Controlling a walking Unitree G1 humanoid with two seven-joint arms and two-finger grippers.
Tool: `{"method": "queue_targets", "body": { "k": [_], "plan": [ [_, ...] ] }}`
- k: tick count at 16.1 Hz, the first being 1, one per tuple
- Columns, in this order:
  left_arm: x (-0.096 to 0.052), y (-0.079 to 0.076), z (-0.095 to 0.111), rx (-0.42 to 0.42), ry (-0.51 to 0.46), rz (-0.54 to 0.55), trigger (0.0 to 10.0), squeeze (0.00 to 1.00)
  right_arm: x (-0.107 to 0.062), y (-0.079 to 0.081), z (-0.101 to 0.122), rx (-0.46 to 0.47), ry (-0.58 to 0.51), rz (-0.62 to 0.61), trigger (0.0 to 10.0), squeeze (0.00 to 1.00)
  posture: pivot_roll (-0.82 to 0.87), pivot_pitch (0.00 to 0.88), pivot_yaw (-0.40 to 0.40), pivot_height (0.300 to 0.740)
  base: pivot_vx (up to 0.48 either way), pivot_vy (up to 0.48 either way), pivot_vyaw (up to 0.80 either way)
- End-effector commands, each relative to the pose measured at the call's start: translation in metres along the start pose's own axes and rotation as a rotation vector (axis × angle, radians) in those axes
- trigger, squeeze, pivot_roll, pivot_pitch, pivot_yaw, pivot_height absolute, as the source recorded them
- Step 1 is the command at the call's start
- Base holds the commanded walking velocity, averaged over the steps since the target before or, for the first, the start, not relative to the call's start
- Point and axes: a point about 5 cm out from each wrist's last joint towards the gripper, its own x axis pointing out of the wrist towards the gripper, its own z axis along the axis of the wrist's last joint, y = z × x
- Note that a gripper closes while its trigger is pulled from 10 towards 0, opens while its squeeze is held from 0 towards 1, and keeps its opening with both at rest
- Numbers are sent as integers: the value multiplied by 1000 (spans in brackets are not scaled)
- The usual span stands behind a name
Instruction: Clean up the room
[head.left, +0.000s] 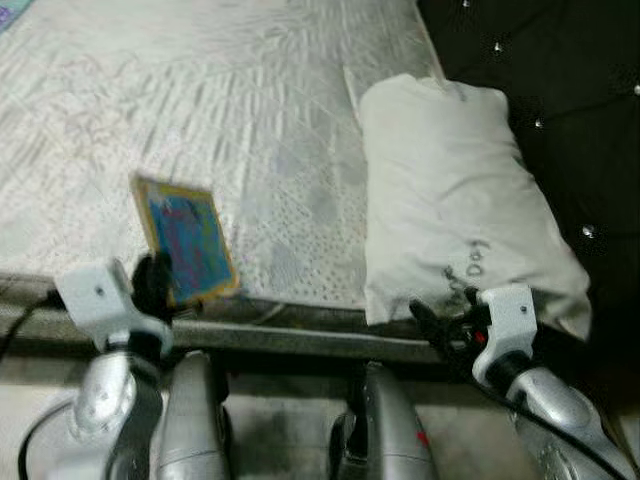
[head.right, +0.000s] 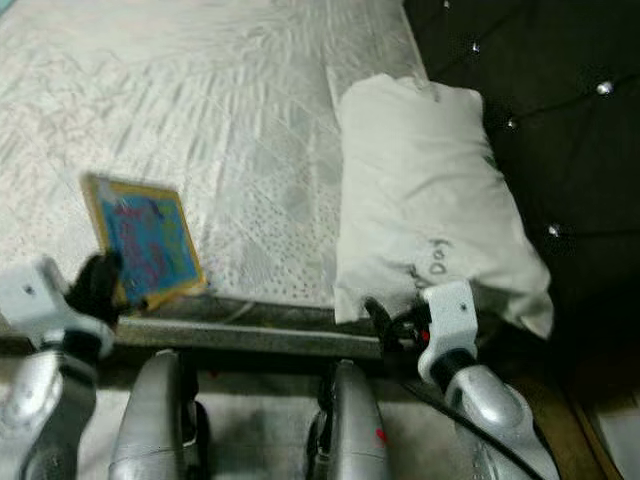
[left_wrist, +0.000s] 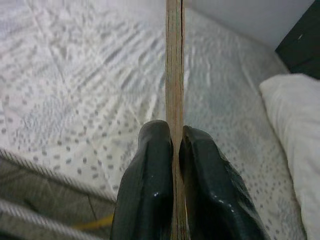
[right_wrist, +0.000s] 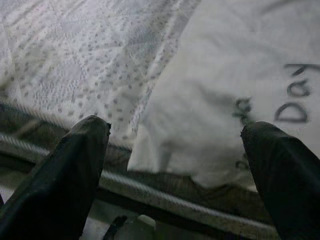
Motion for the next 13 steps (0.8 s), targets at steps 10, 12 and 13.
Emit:
{"method": "queue_targets", "body": {
  "k": [10, 12, 13],
  "plan": [
    [30, 4, 6, -127, -4, -72, 10000, 0, -11, -12, 2, -26, 16, -51, 10000, 0, -101, 262, -159, 570, 0, 0, 0],
    [36, 4, 8, -144, -12, -93, 10000, 0, -10, -10, 2, -27, 17, -49, 10000, 0, -100, 262, -162, 570, 0, 0, 0],
    [44, 0, 6, -168, 0, -145, 10000, 0, -11, -10, 3, -29, 17, -49, 10000, 0, -107, 262, -172, 570, 0, 0, 0]
  ]
}}
